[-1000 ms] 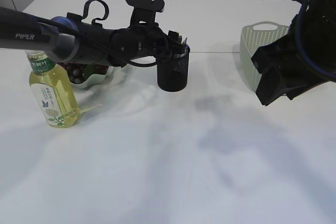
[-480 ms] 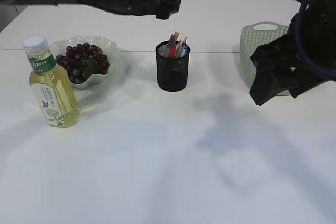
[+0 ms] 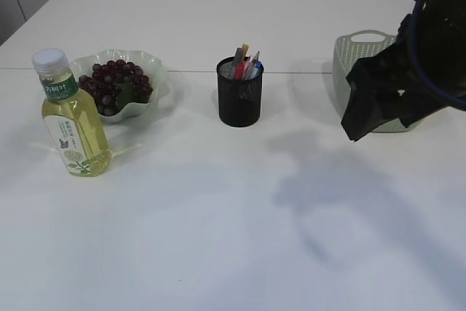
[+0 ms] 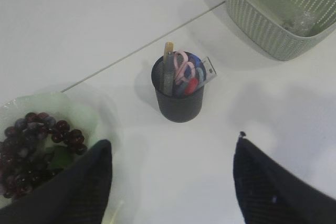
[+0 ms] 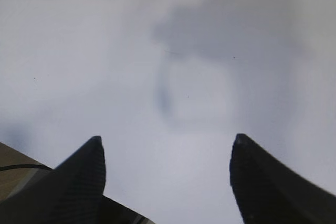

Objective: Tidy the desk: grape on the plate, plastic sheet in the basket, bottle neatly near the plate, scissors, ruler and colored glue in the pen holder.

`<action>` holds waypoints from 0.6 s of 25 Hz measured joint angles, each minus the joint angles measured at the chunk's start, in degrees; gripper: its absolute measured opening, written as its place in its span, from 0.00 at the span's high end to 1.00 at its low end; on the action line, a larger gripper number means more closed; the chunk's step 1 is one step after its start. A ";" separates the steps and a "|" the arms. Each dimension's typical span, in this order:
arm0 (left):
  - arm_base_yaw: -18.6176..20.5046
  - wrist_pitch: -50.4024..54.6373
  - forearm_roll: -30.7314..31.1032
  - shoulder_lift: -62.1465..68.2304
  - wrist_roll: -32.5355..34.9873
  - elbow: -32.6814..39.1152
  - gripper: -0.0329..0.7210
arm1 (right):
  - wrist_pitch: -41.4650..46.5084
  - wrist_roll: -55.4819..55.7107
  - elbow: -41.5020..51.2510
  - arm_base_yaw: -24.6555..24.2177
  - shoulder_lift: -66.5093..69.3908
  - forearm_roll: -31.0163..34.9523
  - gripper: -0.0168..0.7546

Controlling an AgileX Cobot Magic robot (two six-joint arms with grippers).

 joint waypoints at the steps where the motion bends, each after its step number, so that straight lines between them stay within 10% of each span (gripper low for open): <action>1: 0.00 0.75 0.10 -1.56 0.00 0.15 0.26 | -0.28 -0.35 0.00 0.00 -0.27 0.00 0.23; 15: 0.00 -7.39 -4.36 -43.20 -0.31 36.07 0.26 | -7.25 -6.43 15.37 0.00 -27.83 0.63 0.23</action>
